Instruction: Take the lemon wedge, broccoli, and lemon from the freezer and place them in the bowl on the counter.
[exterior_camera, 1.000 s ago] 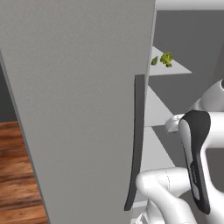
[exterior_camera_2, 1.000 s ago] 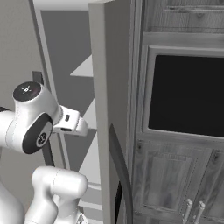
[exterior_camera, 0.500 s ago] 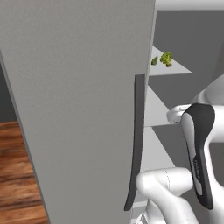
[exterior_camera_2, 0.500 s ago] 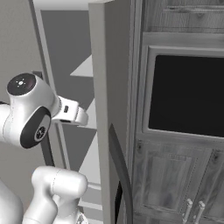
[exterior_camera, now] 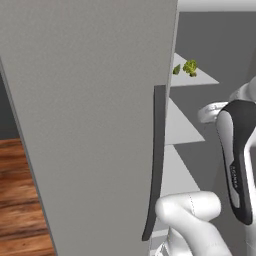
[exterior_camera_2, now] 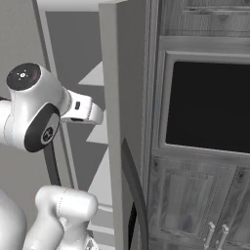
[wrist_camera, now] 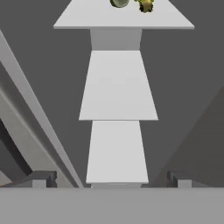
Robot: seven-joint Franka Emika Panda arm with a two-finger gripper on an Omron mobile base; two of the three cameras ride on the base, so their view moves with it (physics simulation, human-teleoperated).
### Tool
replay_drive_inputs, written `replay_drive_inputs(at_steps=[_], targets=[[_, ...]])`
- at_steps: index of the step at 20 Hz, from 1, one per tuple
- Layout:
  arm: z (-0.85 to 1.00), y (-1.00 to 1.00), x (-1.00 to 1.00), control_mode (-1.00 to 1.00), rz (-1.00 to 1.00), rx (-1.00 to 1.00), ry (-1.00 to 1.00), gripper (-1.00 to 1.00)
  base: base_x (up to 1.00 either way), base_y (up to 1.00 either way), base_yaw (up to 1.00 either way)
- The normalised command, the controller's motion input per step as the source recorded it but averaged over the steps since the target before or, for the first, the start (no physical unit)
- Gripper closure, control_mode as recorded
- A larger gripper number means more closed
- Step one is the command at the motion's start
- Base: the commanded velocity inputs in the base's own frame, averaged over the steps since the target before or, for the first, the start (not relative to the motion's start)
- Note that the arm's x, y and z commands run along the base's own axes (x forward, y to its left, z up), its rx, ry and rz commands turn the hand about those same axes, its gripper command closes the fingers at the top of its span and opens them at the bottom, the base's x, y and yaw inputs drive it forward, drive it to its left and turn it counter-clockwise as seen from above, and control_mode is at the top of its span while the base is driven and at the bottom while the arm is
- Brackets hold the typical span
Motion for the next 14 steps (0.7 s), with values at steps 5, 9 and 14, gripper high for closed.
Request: replay_drive_inputs(at_steps=[5, 9, 14], targets=[[0.22, -0.05, 0.23, -1.0, 0.0, 0.0, -0.03, -1.0, 0.0, 0.0, 0.0], [0.1, -0.06, 0.4, -1.0, 0.0, 0.0, 0.0, -1.0, 0.0, 0.0, 0.0], [0.0, -0.17, 0.49, -1.0, 0.0, 0.0, 0.0, -1.0, 0.0, 0.0, 0.0]])
